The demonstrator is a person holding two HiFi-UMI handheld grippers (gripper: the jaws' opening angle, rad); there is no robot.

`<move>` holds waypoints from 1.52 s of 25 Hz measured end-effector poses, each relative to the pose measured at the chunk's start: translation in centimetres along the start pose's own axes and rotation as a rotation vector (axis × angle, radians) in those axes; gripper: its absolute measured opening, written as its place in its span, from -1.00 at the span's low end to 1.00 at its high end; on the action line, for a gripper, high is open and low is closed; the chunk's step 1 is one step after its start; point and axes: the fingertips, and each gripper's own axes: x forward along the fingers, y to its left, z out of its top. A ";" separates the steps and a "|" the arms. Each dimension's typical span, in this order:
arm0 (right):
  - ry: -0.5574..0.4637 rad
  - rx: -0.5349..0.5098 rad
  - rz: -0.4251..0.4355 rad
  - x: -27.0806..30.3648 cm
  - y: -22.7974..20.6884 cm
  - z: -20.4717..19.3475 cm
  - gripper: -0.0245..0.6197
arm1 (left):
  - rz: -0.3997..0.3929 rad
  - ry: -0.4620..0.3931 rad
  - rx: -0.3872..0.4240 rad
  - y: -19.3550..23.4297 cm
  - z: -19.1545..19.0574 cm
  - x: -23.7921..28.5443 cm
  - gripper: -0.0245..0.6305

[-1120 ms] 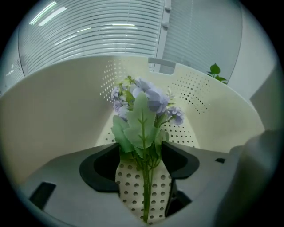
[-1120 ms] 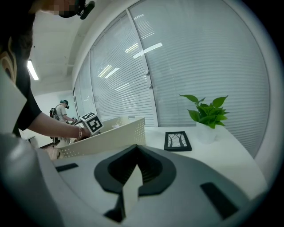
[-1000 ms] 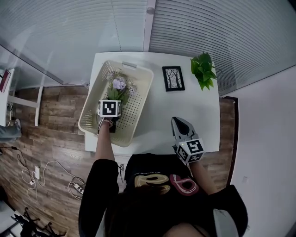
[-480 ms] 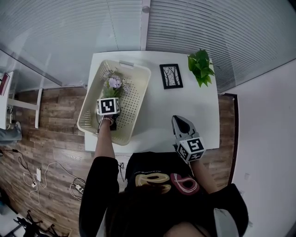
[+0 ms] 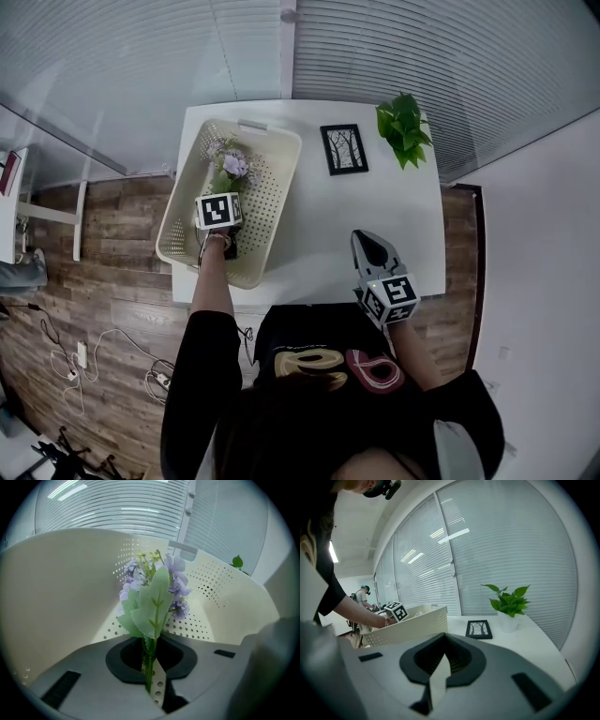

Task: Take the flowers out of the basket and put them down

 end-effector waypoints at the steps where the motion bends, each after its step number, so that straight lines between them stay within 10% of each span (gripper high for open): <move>1: -0.010 0.015 -0.010 -0.2 -0.4 0.2 -0.89 | -0.003 -0.002 -0.002 -0.1 0.1 -0.1 -0.77; 10: -0.051 0.211 0.006 -0.5 -0.4 0.7 -0.89 | -0.030 -0.128 -0.008 -1.1 2.3 -3.9 -0.78; 38: -0.134 0.115 -0.042 -3.9 -0.6 2.0 -0.89 | -0.264 -0.799 0.194 -15.1 13.9 -26.7 -0.78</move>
